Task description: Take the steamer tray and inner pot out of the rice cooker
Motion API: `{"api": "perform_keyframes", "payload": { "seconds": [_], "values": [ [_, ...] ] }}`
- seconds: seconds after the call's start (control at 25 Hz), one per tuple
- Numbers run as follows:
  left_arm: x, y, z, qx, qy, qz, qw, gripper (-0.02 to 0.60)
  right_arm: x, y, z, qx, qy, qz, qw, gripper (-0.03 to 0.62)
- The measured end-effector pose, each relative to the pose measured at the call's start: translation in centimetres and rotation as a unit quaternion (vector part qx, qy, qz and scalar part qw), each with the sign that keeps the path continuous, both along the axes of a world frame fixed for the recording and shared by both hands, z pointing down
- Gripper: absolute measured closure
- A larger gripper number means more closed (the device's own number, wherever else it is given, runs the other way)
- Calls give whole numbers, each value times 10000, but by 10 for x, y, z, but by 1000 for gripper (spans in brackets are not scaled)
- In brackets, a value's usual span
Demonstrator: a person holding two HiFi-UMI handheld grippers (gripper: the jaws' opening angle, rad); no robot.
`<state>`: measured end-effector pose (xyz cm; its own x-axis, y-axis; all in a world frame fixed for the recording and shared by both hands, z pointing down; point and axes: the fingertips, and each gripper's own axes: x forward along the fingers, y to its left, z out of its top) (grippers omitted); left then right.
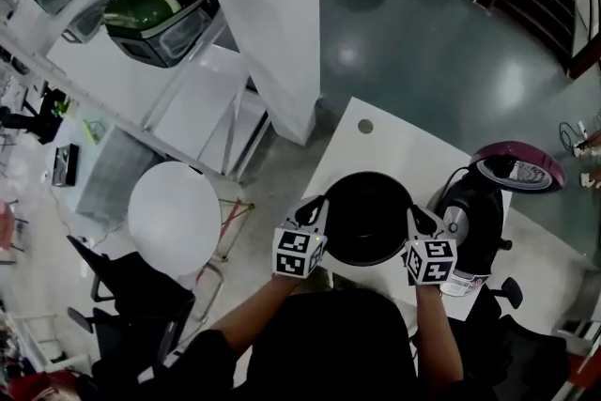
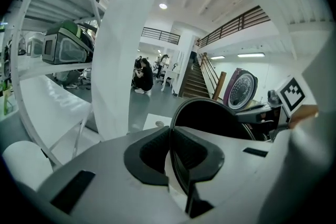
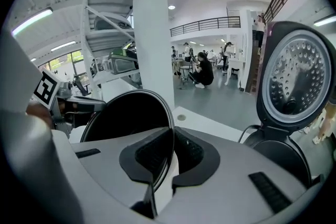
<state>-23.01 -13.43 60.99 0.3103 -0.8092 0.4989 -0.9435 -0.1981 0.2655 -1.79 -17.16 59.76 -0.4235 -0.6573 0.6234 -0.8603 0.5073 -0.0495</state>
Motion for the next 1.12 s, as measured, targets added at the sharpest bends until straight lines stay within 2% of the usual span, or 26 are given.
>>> {"api": "perform_keyframes", "payload": {
  "seconds": [0.44, 1.12],
  "values": [
    [-17, 3, 45, -541, -170, -261, 9980, 557, -20, -12, 59, -566, 25, -288, 9980, 571],
    [-30, -17, 69, -953, 9, -386, 9947, 557, -34, -37, 92, -991, 26, -319, 9946, 569]
  ]
}}
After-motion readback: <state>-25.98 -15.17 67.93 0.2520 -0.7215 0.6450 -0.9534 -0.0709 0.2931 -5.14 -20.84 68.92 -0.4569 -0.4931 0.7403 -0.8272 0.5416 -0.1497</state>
